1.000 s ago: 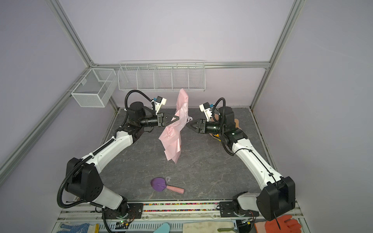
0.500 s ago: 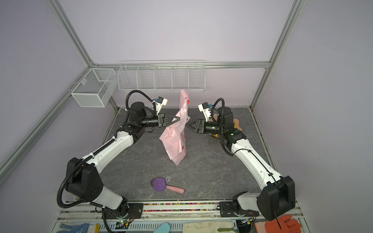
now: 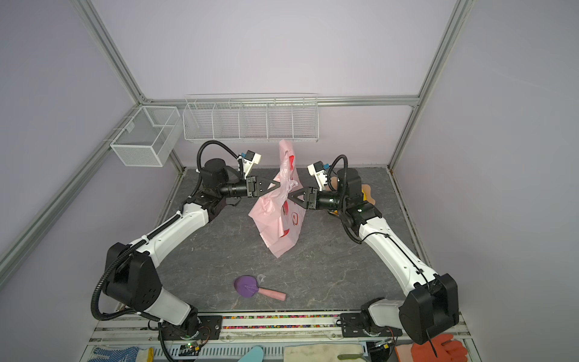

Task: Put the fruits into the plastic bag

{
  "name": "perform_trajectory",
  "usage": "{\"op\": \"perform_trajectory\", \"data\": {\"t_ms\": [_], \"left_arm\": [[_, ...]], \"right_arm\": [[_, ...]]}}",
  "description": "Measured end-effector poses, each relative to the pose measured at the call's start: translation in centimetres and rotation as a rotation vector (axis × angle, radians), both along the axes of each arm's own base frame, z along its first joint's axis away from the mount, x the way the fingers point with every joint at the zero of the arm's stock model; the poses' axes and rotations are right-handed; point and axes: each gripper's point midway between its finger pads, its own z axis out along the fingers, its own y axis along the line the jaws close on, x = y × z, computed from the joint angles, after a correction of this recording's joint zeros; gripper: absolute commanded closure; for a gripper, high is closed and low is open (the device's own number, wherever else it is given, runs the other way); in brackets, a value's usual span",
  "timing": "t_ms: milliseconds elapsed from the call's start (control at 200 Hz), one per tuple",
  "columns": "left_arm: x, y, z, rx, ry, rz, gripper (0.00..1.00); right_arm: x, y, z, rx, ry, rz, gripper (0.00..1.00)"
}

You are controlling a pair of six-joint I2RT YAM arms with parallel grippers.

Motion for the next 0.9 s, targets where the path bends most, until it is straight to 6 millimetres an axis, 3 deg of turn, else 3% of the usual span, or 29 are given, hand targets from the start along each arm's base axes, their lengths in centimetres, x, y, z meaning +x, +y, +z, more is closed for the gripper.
{"op": "perform_trajectory", "data": {"t_ms": [330,900], "left_arm": [[0.1,0.0,-0.2,0.003,0.006,0.000,1.00],[0.2,-0.1,-0.9,0.019,0.016,0.000,1.00]], "right_arm": [[-1.5,-0.7,0.8,0.004,-0.021,0.002,0.46],[-0.5,0.2,-0.5,-0.001,0.007,0.009,0.48]]}}
